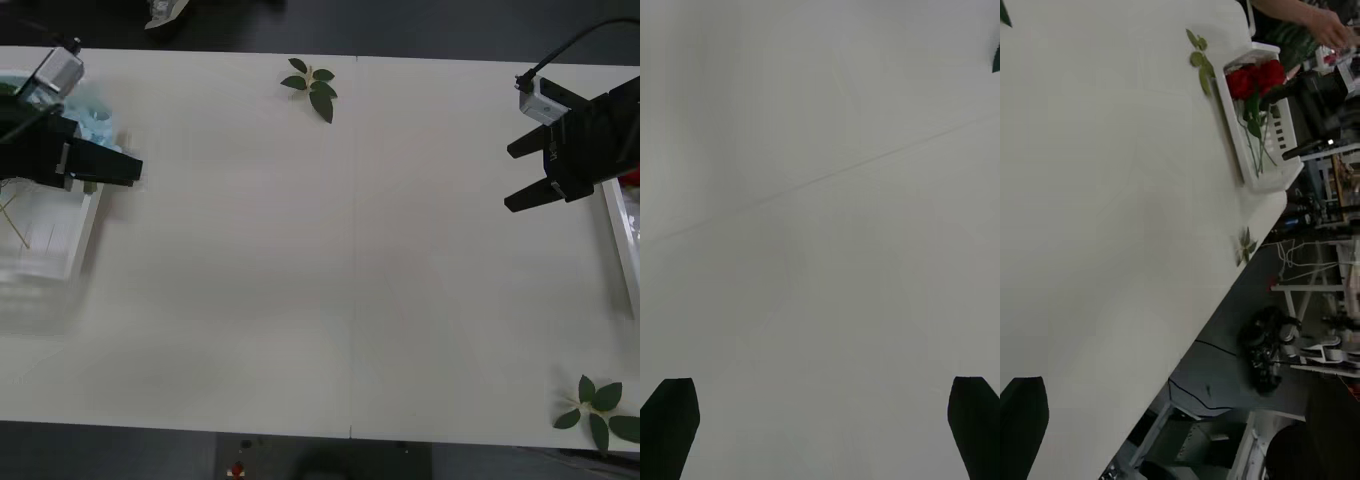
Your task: Put the red flowers into the right box and the blue flowers into the left box
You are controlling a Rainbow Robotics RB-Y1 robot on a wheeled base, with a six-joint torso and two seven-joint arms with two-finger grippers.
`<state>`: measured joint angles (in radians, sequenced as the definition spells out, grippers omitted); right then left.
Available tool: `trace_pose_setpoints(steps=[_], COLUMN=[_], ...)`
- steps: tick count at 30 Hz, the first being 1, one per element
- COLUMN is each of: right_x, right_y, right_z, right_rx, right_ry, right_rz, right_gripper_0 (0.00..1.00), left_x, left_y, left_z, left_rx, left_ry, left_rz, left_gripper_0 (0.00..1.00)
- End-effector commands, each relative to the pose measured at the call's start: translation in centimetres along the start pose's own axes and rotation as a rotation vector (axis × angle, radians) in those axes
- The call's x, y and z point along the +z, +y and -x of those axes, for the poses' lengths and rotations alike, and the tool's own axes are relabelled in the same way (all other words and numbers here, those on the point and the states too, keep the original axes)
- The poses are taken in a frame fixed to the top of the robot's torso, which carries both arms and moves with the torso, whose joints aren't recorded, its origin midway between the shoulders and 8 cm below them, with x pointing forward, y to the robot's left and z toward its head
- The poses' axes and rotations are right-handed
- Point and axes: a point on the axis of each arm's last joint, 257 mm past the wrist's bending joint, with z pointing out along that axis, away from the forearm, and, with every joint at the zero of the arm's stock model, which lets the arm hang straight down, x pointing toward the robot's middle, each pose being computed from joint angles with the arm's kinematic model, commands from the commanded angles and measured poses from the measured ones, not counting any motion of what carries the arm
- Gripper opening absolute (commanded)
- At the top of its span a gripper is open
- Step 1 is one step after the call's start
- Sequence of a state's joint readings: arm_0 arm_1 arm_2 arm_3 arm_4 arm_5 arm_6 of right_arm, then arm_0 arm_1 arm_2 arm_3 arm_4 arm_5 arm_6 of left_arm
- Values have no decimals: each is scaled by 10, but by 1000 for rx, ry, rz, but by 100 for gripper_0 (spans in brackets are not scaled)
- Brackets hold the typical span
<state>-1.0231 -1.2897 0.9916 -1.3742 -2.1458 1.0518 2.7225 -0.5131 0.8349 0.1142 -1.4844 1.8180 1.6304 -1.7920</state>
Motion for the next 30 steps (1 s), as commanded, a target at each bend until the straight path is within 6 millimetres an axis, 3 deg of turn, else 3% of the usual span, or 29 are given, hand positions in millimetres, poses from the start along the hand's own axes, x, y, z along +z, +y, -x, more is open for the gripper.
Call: trace_pose_setpoints(steps=[1, 5, 11, 17, 22, 30], right_x=[-6, -6, -6, -6, -6, -6], right_y=[-5, -5, -5, -5, -5, -5], right_z=[7, 7, 7, 7, 7, 7], right_rx=[13, 13, 13, 13, 13, 13], right_ry=[-11, -11, -11, -11, -11, -11], right_rz=[-14, -14, -14, -14, -14, -14], right_gripper_0=[97, 97, 97, 97, 97, 97], left_x=[21, 42, 55, 65, 74, 78], left_y=[-20, -34, -48, -54, -42, -27], left_z=[-2, -21, -44, -49, -45, -40], left_rx=[80, 78, 64, 76, 311, 758], left_ry=[13, 67, 143, 161, 158, 107], left_rz=[-52, -134, -209, -228, -99, -64], left_gripper_0=[100, 100, 100, 100, 100, 100])
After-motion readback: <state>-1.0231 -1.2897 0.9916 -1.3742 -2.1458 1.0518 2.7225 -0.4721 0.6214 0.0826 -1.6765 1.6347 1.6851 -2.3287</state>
